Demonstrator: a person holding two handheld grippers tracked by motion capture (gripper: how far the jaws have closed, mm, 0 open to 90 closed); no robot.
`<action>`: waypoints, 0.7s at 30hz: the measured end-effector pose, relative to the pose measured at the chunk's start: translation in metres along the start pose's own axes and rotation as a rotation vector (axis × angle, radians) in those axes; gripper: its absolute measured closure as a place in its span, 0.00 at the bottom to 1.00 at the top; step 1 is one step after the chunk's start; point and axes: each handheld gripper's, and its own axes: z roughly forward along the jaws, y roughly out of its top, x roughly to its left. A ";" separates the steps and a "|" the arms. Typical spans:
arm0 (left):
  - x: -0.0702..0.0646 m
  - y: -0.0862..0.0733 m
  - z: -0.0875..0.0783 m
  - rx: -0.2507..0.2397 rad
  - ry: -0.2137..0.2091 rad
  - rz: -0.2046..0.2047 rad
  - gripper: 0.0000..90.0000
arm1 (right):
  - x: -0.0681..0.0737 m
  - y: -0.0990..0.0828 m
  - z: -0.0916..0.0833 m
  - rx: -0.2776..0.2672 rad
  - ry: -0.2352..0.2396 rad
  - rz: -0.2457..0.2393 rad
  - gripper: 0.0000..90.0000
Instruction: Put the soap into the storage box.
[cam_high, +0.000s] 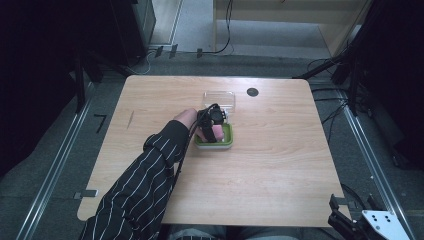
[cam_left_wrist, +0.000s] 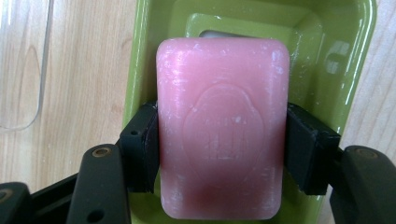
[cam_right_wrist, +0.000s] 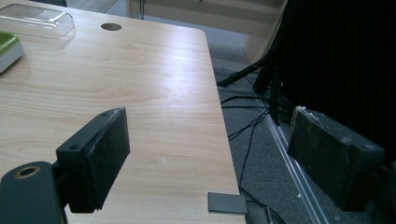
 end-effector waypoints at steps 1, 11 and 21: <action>0.001 -0.001 0.000 -0.002 -0.004 -0.003 0.42 | 0.000 0.000 0.000 0.000 0.000 -0.001 0.15; 0.003 -0.006 -0.004 -0.041 -0.044 -0.049 0.36 | 0.002 0.001 0.003 -0.001 0.010 0.000 0.15; 0.001 -0.011 -0.015 -0.053 0.015 -0.091 0.16 | 0.004 0.004 0.007 -0.003 0.024 -0.005 0.15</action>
